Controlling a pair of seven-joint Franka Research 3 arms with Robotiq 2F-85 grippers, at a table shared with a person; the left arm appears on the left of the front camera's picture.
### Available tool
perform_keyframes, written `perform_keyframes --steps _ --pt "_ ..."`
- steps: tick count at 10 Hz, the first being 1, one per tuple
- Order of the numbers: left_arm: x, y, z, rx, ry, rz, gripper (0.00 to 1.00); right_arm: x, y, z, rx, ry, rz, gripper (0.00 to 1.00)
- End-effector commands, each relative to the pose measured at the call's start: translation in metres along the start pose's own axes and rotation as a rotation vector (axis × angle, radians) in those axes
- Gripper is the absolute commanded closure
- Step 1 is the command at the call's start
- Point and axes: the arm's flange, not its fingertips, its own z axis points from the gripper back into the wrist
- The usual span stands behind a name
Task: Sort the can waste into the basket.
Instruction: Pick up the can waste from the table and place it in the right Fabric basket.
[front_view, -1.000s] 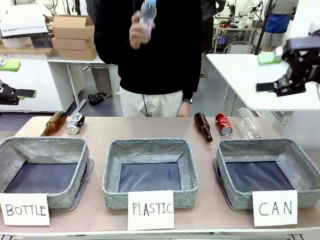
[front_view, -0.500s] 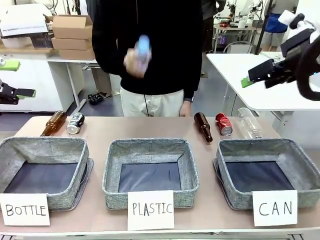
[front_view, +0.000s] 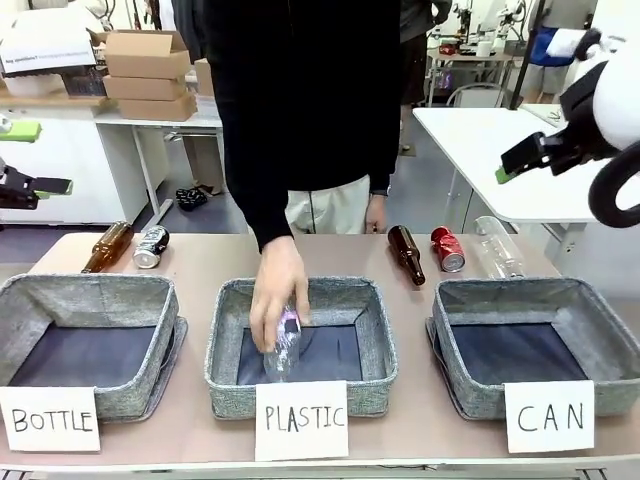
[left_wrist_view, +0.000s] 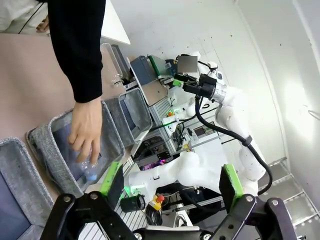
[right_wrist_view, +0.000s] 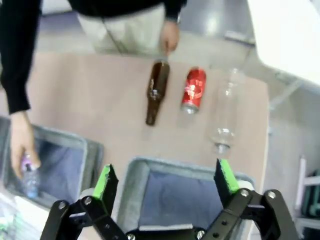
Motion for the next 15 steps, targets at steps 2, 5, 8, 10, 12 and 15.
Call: perform_keyframes --steps 2,5,8,10,12,15 --pt "0.002 -0.001 -0.001 -0.024 -0.008 -0.024 0.0 0.095 -0.037 -0.14 0.03 0.377 -0.1 0.0" --pt "0.002 -0.001 -0.001 -0.024 -0.008 -0.024 0.0 0.128 -0.07 -0.259 0.057 0.544 -0.154 0.0" --pt "0.002 -0.001 -0.001 -0.024 -0.008 -0.024 0.0 0.07 -0.076 -0.234 0.049 0.487 -0.136 0.0" --pt "0.002 -0.001 -0.001 -0.024 -0.008 -0.024 0.0 0.089 -0.082 -0.272 0.052 0.539 -0.158 0.0" --pt "0.002 -0.001 -0.001 -0.024 -0.008 -0.024 0.0 0.112 -0.103 -0.339 0.121 0.595 -0.181 0.0" --pt "0.002 -0.001 -0.001 -0.024 -0.008 -0.024 0.0 0.115 -0.106 -0.388 0.085 0.656 -0.214 0.0"
